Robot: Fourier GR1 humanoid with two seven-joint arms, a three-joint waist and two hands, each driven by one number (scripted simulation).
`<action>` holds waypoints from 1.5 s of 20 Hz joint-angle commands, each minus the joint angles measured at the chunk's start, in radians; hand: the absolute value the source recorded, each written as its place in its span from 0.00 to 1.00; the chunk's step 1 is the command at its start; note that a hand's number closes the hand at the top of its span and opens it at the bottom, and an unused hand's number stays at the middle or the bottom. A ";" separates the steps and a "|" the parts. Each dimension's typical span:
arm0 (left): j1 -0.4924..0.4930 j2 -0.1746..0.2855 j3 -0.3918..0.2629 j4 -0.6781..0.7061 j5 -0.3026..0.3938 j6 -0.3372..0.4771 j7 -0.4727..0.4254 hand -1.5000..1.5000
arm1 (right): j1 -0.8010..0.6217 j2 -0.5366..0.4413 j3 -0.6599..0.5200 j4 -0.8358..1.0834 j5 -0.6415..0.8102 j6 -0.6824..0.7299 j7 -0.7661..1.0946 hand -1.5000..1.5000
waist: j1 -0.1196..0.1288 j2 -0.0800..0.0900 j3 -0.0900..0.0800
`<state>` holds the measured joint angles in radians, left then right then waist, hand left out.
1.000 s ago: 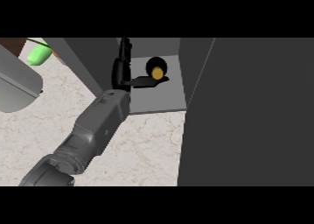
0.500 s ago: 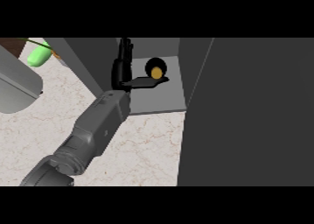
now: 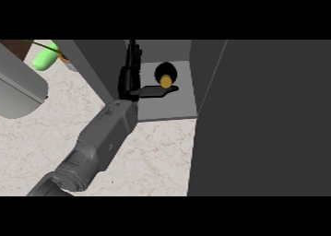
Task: Pick up the wine, place it into the cabinet and close the cabinet
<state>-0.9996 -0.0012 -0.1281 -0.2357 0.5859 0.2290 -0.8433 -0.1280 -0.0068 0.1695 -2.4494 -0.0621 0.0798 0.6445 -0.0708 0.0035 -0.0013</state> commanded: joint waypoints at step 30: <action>0.948 0.193 -0.677 -1.501 -0.083 0.597 0.284 0.00 | 0.136 -0.033 -0.022 -0.138 -0.012 0.015 0.004 0.00 | 0.073 -0.007 0.001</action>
<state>-0.1474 0.1457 -0.7810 -1.6012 0.5290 0.8143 -0.5706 -0.0373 -0.0387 0.1357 -2.4815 -0.0361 0.0884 0.6147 0.0043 -0.0040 0.0005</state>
